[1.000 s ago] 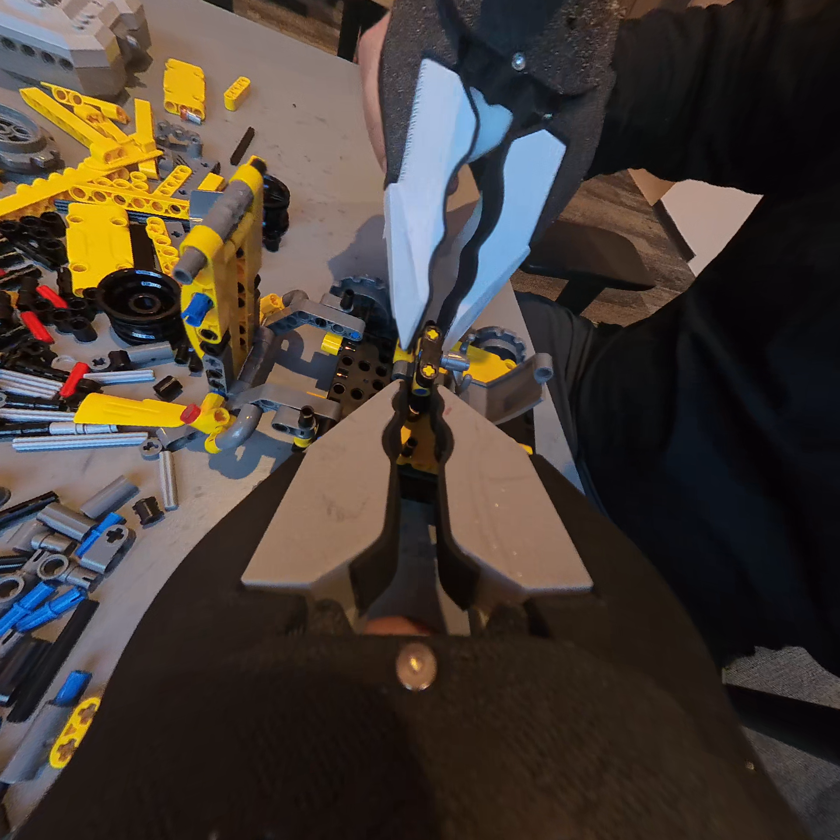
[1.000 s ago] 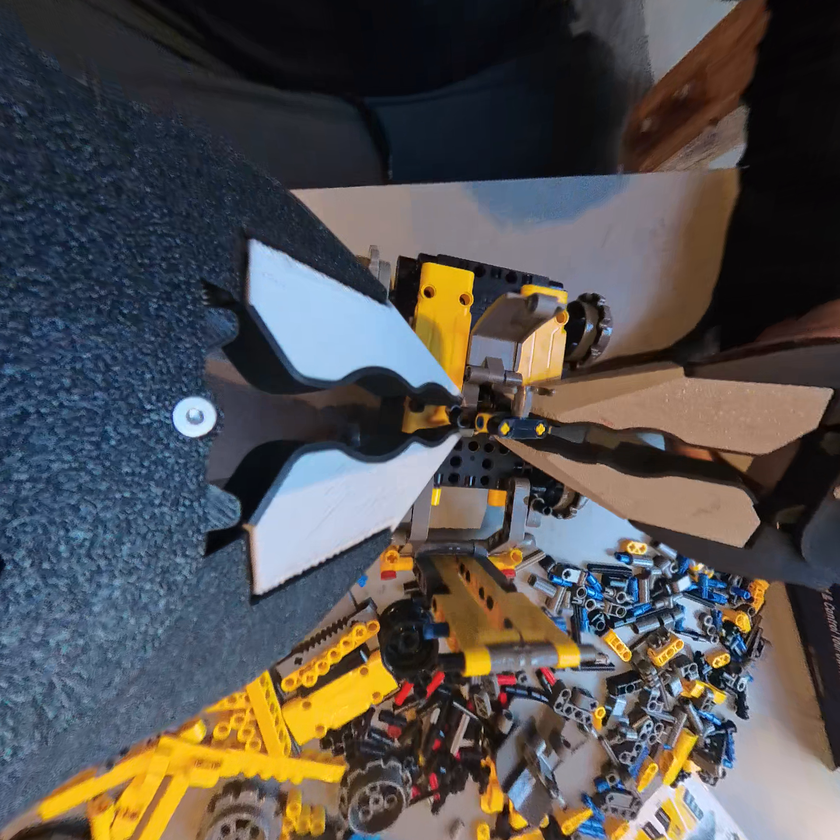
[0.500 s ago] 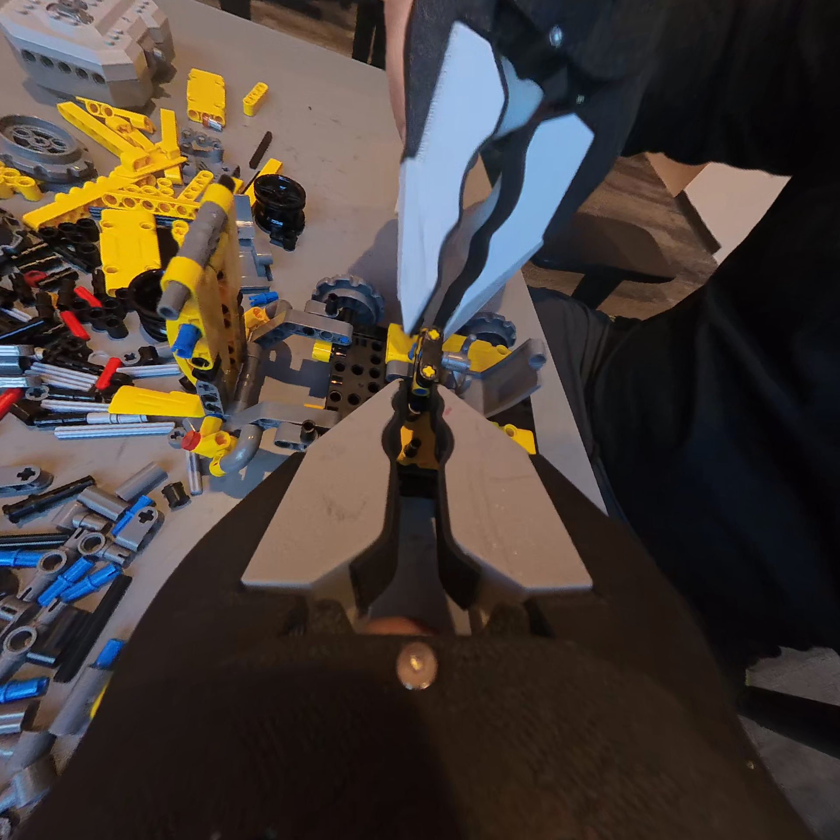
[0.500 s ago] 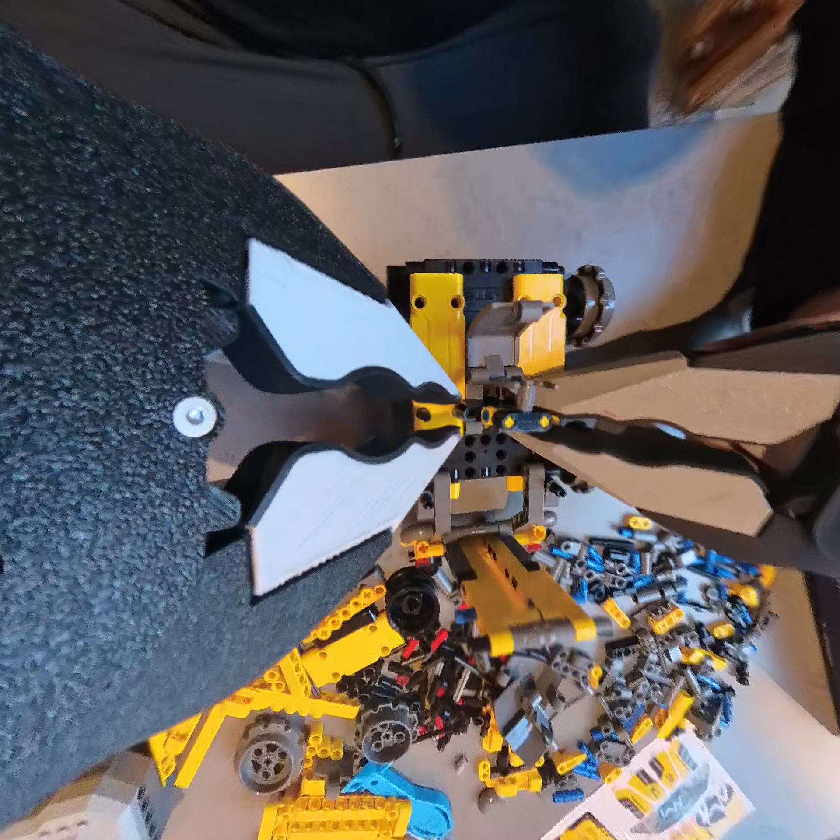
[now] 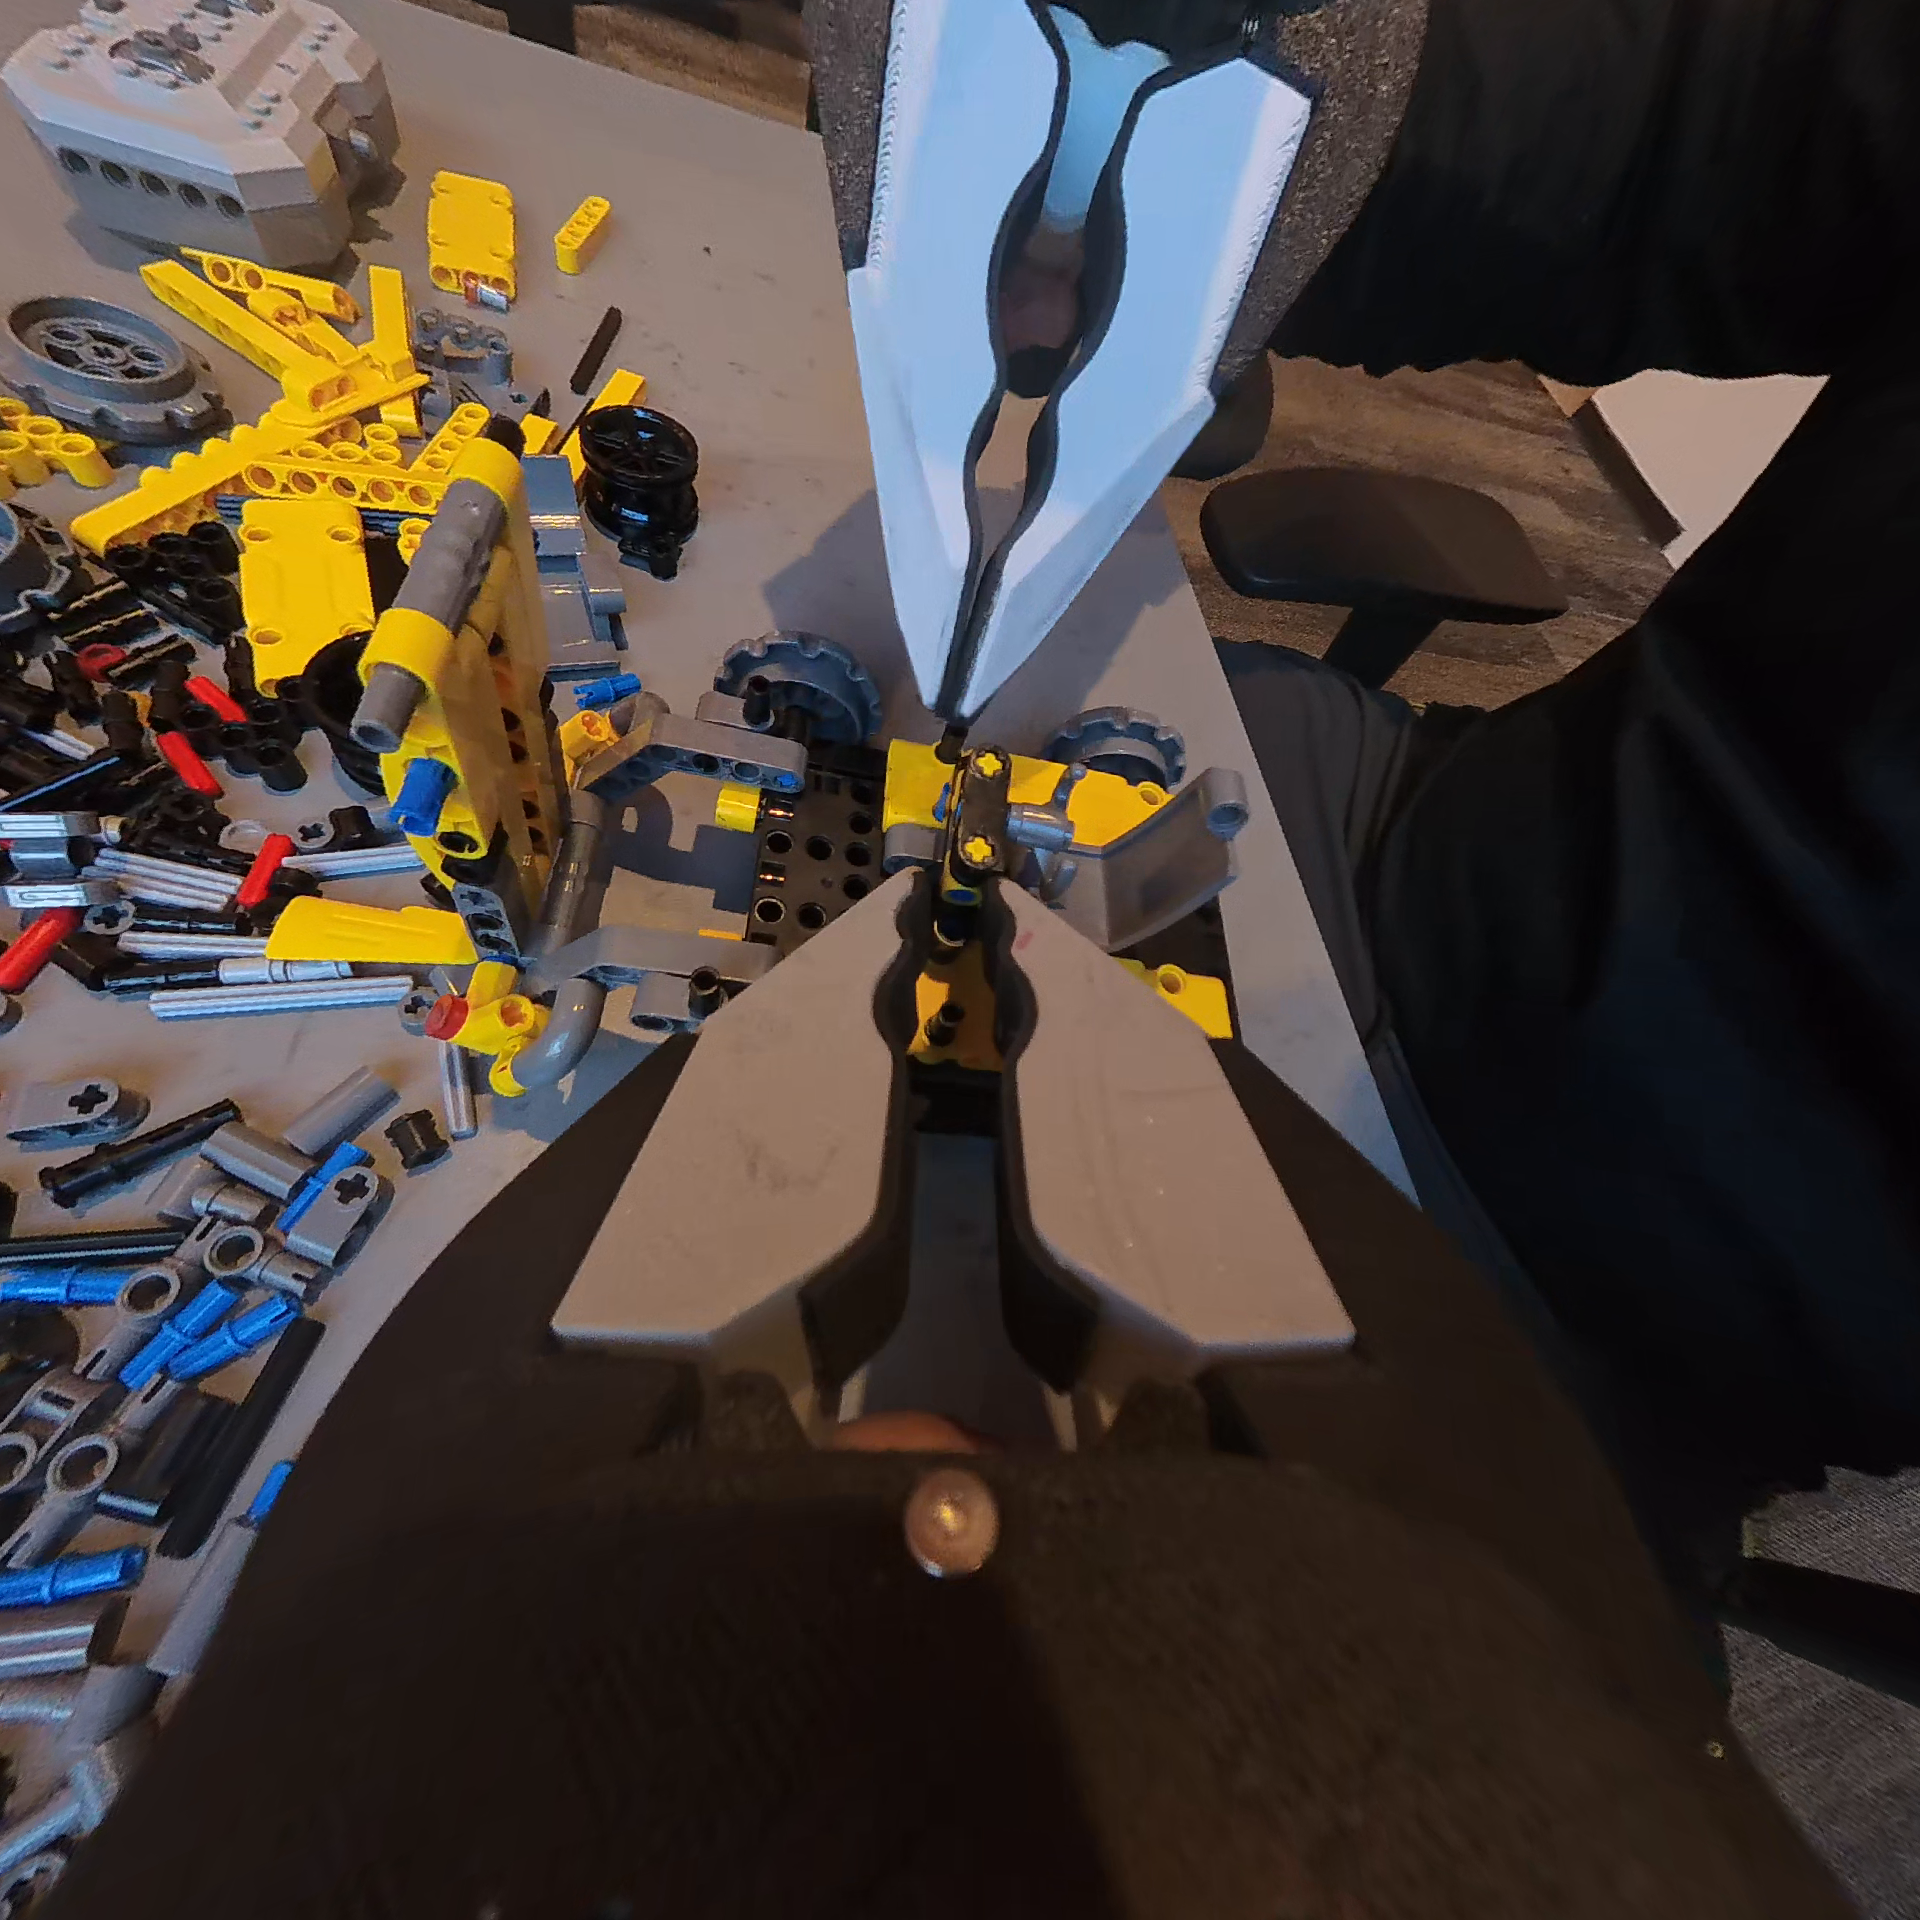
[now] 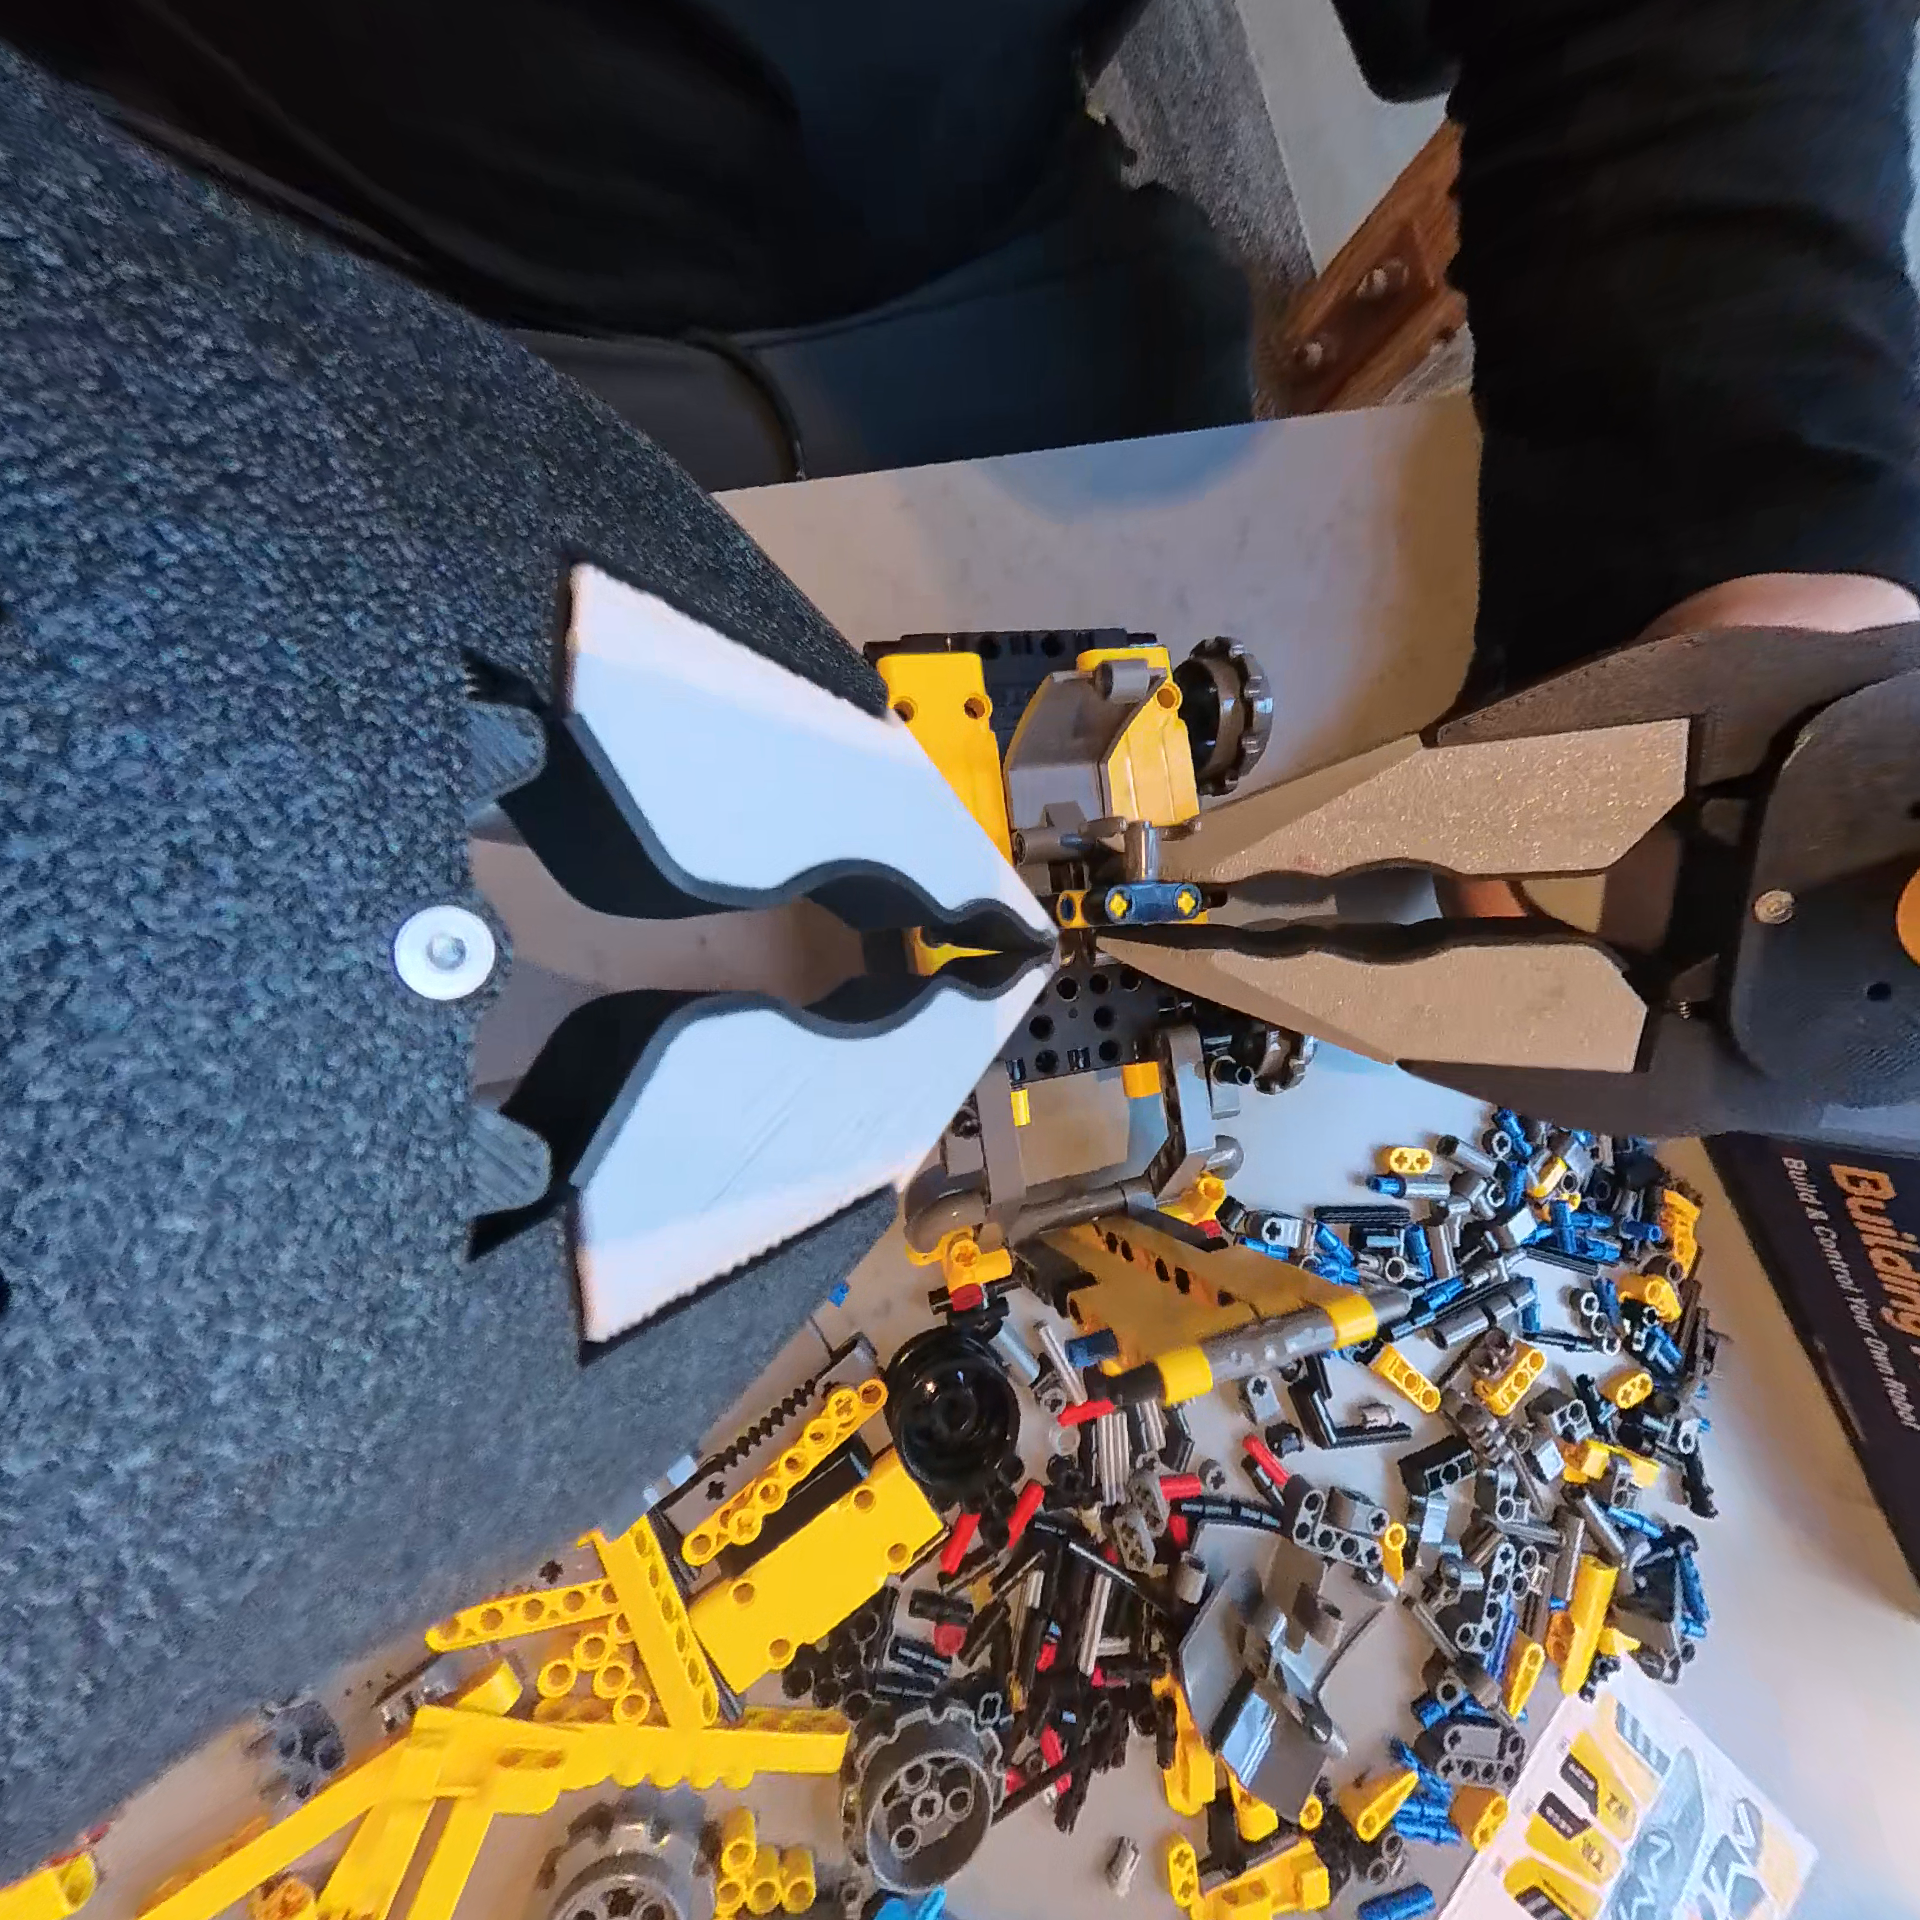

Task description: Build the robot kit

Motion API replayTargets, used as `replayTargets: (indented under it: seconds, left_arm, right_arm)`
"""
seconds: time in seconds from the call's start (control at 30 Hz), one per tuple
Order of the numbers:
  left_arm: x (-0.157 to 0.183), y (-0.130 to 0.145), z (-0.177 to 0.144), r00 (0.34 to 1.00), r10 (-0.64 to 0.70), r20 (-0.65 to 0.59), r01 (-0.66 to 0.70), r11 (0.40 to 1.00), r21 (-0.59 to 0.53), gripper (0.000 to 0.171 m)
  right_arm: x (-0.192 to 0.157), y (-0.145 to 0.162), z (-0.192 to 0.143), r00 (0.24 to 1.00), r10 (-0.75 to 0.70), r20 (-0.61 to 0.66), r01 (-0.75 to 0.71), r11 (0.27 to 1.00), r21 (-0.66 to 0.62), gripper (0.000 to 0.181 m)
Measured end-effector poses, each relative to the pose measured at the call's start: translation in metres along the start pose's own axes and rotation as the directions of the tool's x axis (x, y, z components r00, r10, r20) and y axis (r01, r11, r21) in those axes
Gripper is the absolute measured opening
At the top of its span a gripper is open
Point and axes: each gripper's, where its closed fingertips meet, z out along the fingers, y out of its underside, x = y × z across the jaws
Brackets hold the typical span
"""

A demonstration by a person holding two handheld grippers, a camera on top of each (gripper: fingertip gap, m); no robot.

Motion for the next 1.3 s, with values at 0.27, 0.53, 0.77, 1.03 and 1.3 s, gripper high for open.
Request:
replayTargets:
  seconds: [0.27,0.53,0.77,1.03,1.3]
  left_arm:
    - [0.0,0.0,0.0,1.0,0.001,0.001,-0.001,1.0,-0.004,0.005]
    - [0.001,0.0,0.001,1.0,-0.011,-0.006,0.011,1.0,0.001,0.005]
    - [0.001,0.001,0.001,1.0,-0.008,-0.009,0.008,1.0,-0.008,0.006]
    - [0.002,-0.001,0.004,1.0,-0.011,-0.012,0.011,1.0,-0.003,0.006]
    - [0.001,0.0,0.002,1.0,-0.003,0.005,0.003,1.0,-0.018,0.005]
  right_arm:
    - [-0.008,-0.004,-0.003,0.999,-0.025,0.024,0.026,0.999,-0.039,0.0]
    - [-0.002,-0.023,-0.011,0.993,-0.089,-0.08,0.09,0.996,0.006,0.0]
    - [-0.003,0.008,0.009,0.993,-0.094,-0.064,0.088,0.991,-0.098,0.0]
    - [-0.008,-0.008,-0.004,0.995,-0.092,-0.028,0.088,0.99,-0.106,0.0]
    - [-0.005,-0.006,-0.008,0.998,-0.062,-0.018,0.058,0.985,-0.165,0.0]
